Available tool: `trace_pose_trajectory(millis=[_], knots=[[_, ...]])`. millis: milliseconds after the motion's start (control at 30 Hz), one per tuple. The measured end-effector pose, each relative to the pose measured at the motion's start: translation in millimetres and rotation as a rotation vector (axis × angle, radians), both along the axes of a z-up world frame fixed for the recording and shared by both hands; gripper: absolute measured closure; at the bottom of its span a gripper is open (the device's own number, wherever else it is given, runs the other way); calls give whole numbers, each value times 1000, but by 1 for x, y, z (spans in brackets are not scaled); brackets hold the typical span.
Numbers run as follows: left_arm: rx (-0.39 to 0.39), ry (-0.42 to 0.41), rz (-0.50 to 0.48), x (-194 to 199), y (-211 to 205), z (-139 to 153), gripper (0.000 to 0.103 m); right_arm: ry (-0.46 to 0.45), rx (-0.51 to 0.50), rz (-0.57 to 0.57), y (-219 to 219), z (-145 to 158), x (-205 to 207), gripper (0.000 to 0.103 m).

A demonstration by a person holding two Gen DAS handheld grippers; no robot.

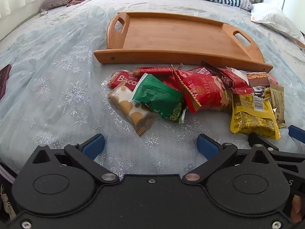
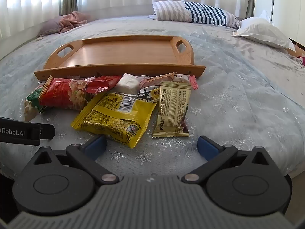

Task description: Organize snacks

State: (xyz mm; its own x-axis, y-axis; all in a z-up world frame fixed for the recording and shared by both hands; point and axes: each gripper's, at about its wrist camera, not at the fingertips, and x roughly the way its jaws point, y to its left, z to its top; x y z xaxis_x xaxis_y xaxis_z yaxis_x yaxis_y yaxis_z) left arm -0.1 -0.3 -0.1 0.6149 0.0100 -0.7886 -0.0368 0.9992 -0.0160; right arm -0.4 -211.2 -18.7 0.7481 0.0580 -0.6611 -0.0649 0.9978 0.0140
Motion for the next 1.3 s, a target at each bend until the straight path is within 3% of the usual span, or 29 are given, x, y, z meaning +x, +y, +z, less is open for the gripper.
trace_pose_trajectory(millis=[1300], knots=[[-6, -6, 0, 0, 0, 0, 0, 12, -17, -5, 3, -1, 1, 0]])
